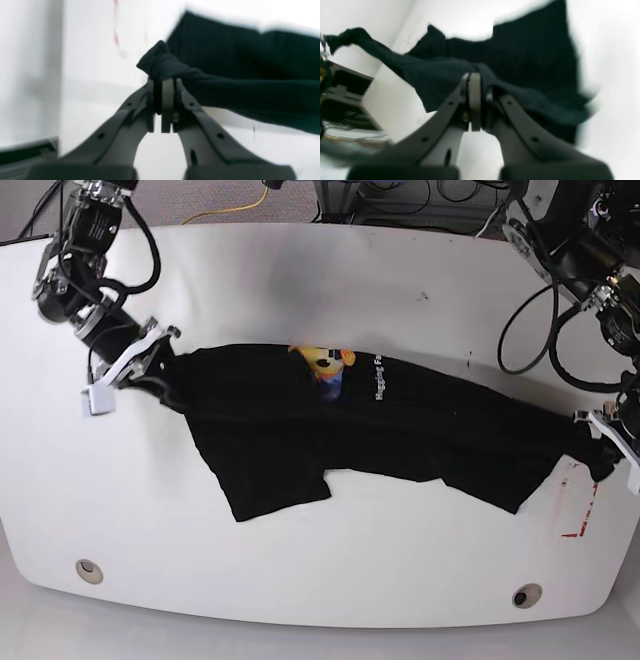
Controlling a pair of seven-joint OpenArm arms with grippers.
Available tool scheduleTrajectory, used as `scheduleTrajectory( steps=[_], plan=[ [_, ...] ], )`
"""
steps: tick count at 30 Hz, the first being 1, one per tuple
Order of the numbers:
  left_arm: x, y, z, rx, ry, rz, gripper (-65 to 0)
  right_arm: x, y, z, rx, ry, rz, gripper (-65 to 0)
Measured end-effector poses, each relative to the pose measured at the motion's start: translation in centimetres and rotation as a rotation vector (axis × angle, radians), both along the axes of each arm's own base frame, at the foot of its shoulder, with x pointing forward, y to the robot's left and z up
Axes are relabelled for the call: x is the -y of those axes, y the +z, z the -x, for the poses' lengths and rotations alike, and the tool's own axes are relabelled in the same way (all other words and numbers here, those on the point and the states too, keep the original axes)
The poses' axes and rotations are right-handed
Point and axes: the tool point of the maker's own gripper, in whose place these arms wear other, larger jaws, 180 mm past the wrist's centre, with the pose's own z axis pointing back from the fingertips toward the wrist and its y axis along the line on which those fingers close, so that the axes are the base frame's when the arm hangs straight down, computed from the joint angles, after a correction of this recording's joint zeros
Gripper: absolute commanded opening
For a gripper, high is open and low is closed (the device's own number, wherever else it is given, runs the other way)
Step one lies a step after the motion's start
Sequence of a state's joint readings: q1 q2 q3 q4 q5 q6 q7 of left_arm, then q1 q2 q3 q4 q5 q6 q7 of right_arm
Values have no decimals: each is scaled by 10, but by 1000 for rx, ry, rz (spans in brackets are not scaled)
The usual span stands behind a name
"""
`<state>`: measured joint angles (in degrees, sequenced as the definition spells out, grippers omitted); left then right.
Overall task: Layout the t-shirt on the table in an organized manner, then fold the t-shirt properly
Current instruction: 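Lift the shirt with both grippers and flip it over in the air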
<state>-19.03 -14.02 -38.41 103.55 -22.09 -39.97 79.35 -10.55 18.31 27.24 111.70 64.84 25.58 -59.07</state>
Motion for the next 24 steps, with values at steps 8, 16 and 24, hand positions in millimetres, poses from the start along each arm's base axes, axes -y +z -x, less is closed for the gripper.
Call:
scheduleTrajectory(
  steps=[8, 16, 24],
  plan=[
    [31, 58, -43, 142, -106, -29, -650, 44, 27, -49, 65, -47, 56, -650],
    [62, 119, -74, 281, -176, -47, -650, 69, 65, -100, 132, -50, 171, -650],
    [87, 187, -92, 443, -221, -41, -650, 91, 121, -147, 216, -84, 255, -650]
  ],
)
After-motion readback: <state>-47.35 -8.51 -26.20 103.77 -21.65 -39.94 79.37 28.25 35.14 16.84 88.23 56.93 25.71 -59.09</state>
